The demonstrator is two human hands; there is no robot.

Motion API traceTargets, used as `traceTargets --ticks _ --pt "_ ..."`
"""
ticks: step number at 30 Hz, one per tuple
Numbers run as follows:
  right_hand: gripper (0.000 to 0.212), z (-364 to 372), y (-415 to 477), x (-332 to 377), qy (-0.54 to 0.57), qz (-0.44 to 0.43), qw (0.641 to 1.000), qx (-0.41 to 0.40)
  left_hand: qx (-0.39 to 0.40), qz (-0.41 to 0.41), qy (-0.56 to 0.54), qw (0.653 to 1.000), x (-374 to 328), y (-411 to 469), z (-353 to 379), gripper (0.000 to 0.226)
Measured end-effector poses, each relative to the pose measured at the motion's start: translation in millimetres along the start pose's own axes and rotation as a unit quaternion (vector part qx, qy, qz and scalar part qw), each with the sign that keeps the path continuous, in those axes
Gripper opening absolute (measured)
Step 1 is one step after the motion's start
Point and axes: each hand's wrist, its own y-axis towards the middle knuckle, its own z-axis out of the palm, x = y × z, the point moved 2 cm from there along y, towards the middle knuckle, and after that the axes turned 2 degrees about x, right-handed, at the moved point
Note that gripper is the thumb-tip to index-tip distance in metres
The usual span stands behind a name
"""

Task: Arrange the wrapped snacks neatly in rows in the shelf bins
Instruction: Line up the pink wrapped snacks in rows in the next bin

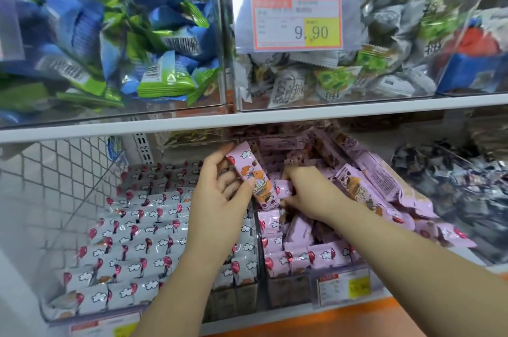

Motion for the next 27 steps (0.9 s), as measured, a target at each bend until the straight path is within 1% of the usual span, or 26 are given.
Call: traceTargets --ticks 3,6,8,10,13,16,19,21,24,27 --pt "0.024 4 3 4 -0.042 -0.011 0.999 0.03 -0.004 0.001 -0.004 1.0 -1 -1 0 0.05" --pt "0.027 -3 6 3 -0.049 -0.022 0.998 0.044 -0.006 -0.006 0.005 1.0 0 0 -2 0.051" --pt "0.023 -5 5 3 -0.031 -0.011 0.999 0.02 -0.004 -0.006 0.007 1.0 1 1 -1 0.05" --pt "0.009 -2 2 4 -0.009 0.001 1.0 -0.001 -0.003 -0.002 0.009 1.0 2 2 0 0.049" --pt "0.018 -3 -1 3 0.009 -0.011 1.0 0.025 -0.001 0.004 0.013 1.0 3 1 4 0.049" --pt "0.019 -20 -14 -6 0.031 -0.022 0.999 0.039 0.021 0.001 0.031 0.999 3 -2 9 0.048" --pt "0.021 -38 -38 -14 0.012 -0.024 0.996 0.083 0.057 -0.004 0.084 0.995 3 -1 15 0.046" --pt "0.027 -43 -51 -15 -0.015 -0.033 0.993 0.115 0.095 -0.015 0.142 0.985 2 2 21 0.044" --pt "0.032 -39 -58 -13 -0.021 -0.057 0.988 0.144 0.131 0.004 0.254 0.958 0 6 24 0.043" --pt "0.034 -31 -53 -10 0.0 -0.078 0.981 0.18 0.159 0.022 0.326 0.932 0 13 22 0.041"
